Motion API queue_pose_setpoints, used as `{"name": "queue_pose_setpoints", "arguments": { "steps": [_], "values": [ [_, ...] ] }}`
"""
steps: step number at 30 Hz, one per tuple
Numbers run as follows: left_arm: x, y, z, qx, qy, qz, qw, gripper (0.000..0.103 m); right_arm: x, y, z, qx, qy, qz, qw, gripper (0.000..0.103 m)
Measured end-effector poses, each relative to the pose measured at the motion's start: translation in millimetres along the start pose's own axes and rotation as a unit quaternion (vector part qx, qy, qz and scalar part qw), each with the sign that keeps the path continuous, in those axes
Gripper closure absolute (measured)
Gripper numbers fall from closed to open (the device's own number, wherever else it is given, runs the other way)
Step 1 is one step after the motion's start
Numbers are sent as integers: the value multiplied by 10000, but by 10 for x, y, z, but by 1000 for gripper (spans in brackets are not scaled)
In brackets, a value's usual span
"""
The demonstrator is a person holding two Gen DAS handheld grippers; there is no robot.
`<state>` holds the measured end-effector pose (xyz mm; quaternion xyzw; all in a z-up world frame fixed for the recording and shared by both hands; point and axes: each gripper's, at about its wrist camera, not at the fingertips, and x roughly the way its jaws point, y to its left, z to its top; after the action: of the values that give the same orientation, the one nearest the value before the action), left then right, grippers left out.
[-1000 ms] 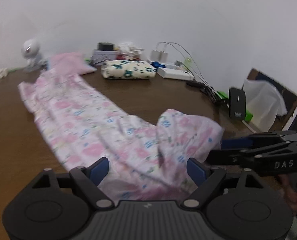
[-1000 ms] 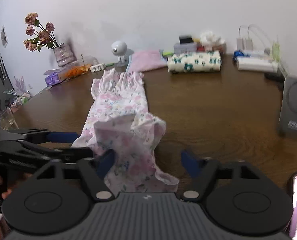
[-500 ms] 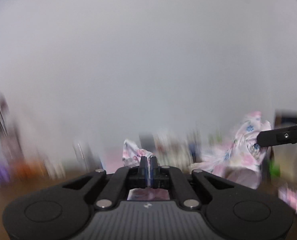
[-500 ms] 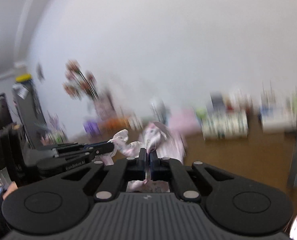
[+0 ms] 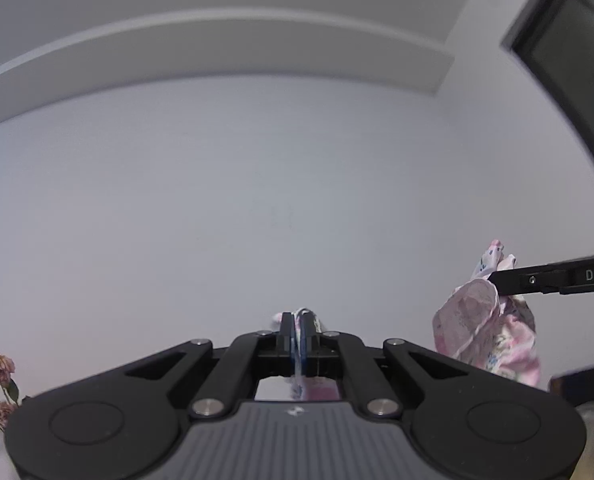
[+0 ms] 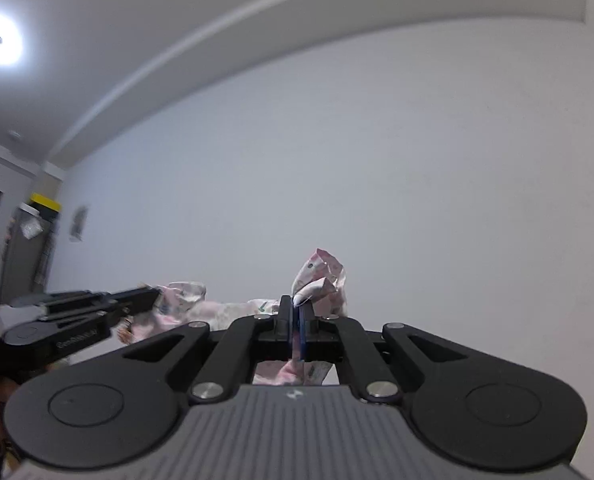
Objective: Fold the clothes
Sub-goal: 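Lift the garment high with the left gripper while the right gripper holds another edge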
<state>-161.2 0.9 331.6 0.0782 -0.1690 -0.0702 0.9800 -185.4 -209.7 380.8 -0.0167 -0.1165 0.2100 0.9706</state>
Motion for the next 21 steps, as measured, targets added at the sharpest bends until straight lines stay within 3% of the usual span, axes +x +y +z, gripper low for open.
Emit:
{"name": "queue_pose_setpoints", "arguments": {
  "steps": [6,8,10,11,14,17,19,21],
  "values": [
    [992,104,-782,-268,1119,-134,9933,102,1012,-349,-687,261,1160,-647,9908,101],
    [1265,136,-956,-264,1233,-103,9920,102,1341,-470,-874,377,1365,-730,9872,101],
    [1456,165,-962,-123,1107,71,9938,102,1601,-568,-984,481,1443,-785,9852,101],
    [1482,182,-903,-55,899,126,9959,102,1605,-560,-922,437,1264,-786,9879,101],
    [1358,214,-631,167,-94,144,9997,102,1494,-507,-697,276,687,-776,9942,101],
    [1059,144,-501,567,-823,285,9946,101,1172,-416,-444,119,148,-760,9969,101],
    [804,70,-646,512,-836,175,9950,101,949,-326,-472,18,76,-721,9974,101],
    [518,-45,-945,365,-441,-13,9984,101,741,-230,-694,-125,283,-777,9965,101]
  ]
}}
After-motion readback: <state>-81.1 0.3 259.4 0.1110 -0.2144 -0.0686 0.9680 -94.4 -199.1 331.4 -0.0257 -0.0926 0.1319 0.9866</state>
